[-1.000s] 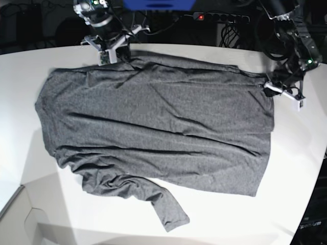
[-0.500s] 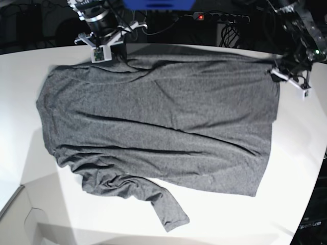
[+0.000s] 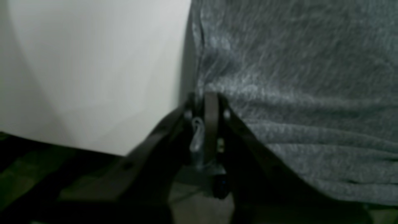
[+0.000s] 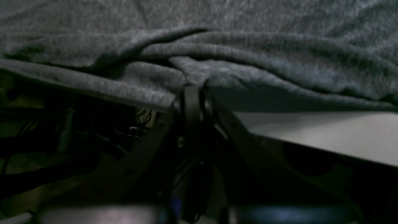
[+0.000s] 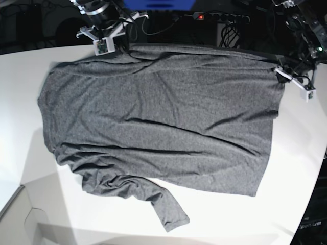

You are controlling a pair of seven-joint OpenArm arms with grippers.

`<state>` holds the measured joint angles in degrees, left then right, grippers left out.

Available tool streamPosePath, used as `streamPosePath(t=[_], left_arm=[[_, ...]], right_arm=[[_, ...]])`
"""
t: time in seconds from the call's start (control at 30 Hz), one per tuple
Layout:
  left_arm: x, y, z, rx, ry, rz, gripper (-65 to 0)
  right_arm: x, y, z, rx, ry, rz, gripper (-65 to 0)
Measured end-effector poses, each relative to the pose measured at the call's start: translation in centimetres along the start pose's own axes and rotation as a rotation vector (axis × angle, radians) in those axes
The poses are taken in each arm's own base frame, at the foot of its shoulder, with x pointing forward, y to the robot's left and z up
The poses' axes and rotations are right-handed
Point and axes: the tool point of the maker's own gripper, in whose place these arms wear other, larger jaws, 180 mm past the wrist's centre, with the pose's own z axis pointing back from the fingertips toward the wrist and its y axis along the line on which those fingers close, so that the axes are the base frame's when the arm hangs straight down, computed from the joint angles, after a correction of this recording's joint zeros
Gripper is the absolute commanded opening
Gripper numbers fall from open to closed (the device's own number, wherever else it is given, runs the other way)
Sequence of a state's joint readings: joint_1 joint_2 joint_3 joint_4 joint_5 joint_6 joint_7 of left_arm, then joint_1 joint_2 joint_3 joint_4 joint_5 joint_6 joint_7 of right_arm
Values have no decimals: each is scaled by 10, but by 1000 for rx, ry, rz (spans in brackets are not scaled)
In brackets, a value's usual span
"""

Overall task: Layout the t-shirt on the table in an organized manner, then fold the t-shirt properly
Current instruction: 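Pull the held edge with both grippers apart to smooth the shirt body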

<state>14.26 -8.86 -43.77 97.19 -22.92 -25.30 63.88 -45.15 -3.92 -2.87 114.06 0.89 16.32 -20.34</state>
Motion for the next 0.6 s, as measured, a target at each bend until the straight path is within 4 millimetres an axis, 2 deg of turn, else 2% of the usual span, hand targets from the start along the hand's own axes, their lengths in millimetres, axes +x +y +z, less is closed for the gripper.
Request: streamPosePath(t=[0.13,0.27,0.47,0.6], left_arm=[[4,-1,8,9,2,-14,-650],[3,10,21,50,16,-7,-650],[-5,12,23,55,36,-4,-650],[0,12,22,53,22,-5,-650]], right_arm=[[-2,-6,1,-6,6,20,-650],[-7,-7,5,-2,24,33,-650],[-10,-7,6,-4,30,31,-650],[-10,-7,6,-4,31,31,-650]])
